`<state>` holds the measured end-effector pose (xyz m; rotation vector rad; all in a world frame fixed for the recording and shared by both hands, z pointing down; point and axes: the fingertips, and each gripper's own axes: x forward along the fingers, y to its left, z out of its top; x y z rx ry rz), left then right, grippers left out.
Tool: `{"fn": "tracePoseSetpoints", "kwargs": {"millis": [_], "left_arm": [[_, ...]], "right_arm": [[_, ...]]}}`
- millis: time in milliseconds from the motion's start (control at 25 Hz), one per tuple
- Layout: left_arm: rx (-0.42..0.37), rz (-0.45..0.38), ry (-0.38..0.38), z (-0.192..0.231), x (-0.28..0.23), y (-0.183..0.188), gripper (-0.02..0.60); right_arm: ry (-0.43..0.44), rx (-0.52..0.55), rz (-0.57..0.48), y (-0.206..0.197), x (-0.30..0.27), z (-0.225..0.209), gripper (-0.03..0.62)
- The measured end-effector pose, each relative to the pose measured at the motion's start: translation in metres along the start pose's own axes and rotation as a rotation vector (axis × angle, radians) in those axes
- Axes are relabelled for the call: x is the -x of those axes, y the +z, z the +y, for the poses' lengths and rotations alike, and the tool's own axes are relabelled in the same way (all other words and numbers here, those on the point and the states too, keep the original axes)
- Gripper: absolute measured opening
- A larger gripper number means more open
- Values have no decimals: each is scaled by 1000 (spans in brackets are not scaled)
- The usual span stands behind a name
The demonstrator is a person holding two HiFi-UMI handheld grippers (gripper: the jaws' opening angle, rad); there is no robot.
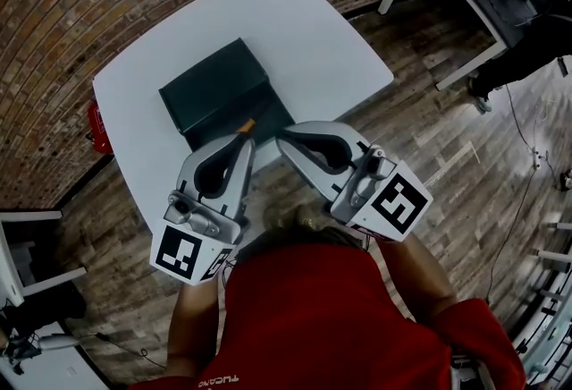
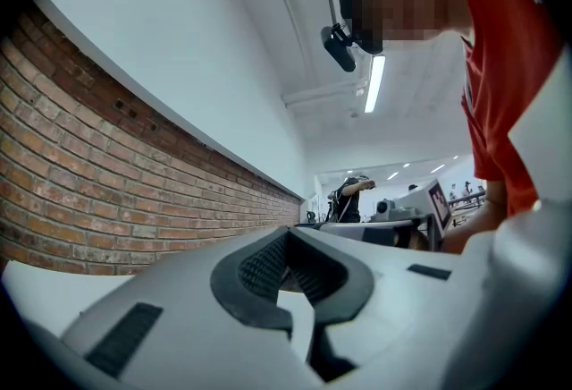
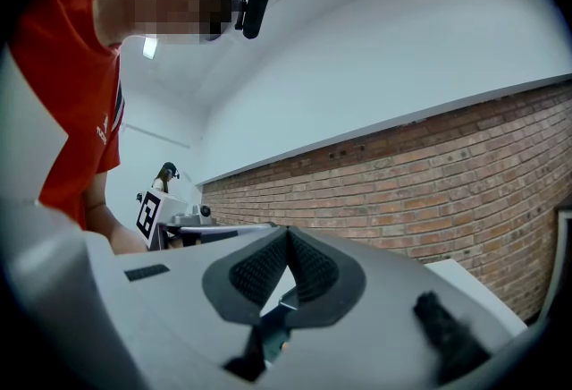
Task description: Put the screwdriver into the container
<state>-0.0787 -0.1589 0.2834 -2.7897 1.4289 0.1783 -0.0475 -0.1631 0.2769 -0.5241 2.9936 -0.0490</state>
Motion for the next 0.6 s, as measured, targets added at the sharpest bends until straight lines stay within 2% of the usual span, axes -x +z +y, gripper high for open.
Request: {"fn": "tracePoseSetpoints", "kwargs": {"millis": [600], "left_arm": [[-1,-7,-1,3,0,4,12]], "right_arm": [[4,3,1,2,-3,1,31]]}}
